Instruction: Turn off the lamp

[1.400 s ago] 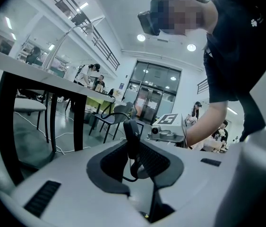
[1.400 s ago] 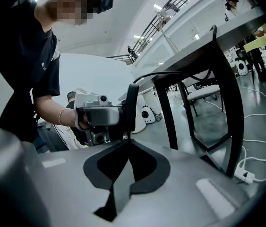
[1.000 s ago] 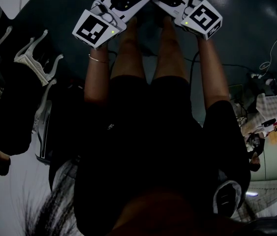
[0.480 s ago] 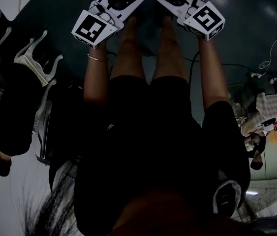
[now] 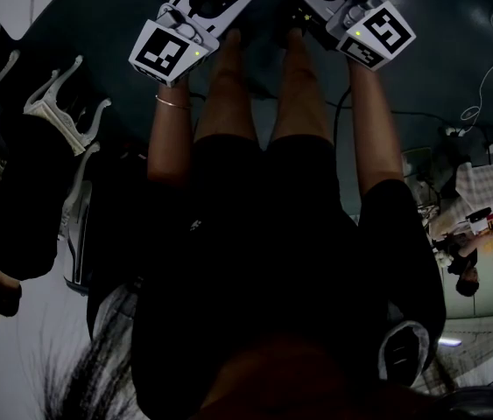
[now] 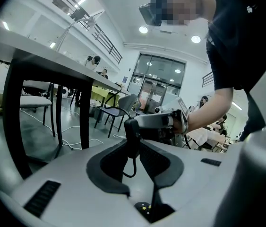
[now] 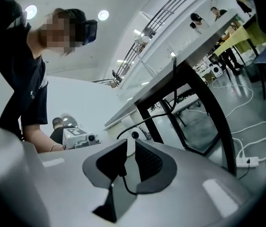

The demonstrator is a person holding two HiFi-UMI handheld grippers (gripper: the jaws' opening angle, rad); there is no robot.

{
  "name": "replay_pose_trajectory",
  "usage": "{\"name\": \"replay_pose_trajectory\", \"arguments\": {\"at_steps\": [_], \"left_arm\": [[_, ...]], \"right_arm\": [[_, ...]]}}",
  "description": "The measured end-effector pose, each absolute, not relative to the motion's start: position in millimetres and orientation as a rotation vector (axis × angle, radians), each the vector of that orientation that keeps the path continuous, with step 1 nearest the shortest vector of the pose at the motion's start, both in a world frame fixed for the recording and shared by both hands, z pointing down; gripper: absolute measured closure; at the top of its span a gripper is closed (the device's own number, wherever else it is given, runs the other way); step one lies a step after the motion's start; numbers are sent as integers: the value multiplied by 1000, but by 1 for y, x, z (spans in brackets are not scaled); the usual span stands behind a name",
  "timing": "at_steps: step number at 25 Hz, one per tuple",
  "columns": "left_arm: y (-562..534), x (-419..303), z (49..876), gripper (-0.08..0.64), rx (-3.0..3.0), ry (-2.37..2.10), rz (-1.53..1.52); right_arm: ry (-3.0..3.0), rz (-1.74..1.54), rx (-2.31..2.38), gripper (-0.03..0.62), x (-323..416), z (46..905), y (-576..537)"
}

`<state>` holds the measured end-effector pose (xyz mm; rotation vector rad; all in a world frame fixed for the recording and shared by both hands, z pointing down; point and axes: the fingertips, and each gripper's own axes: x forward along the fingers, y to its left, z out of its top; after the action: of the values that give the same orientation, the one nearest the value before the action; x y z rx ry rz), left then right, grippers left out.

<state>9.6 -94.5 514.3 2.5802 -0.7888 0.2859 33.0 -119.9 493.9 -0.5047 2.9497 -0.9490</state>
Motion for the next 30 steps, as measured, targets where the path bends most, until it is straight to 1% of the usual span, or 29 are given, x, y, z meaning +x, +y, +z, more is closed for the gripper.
{"name": "replay_pose_trajectory", "arguments": {"at_steps": [7, 12, 15, 22, 27, 30], "left_arm": [[-89, 18, 523, 480, 2602, -738, 336], [-86, 22, 525, 480, 2603, -714, 333], [-83, 23, 528, 480, 2603, -695, 351], [-73, 30, 532, 483, 2615, -644, 392], [-71, 34, 536, 485, 2598, -636, 384], [-71, 31, 540, 485, 2588, -657, 381]], "right_arm": [[2712, -1081, -554, 554, 40, 483, -141], [2604, -1180, -548, 521, 44, 485, -148], [2508, -1249, -507, 512, 45, 482, -150], [2488, -1293, -503, 512, 43, 486, -150], [2606, -1230, -536, 512, 39, 487, -151], [2664, -1179, -533, 542, 35, 484, -148]]}}
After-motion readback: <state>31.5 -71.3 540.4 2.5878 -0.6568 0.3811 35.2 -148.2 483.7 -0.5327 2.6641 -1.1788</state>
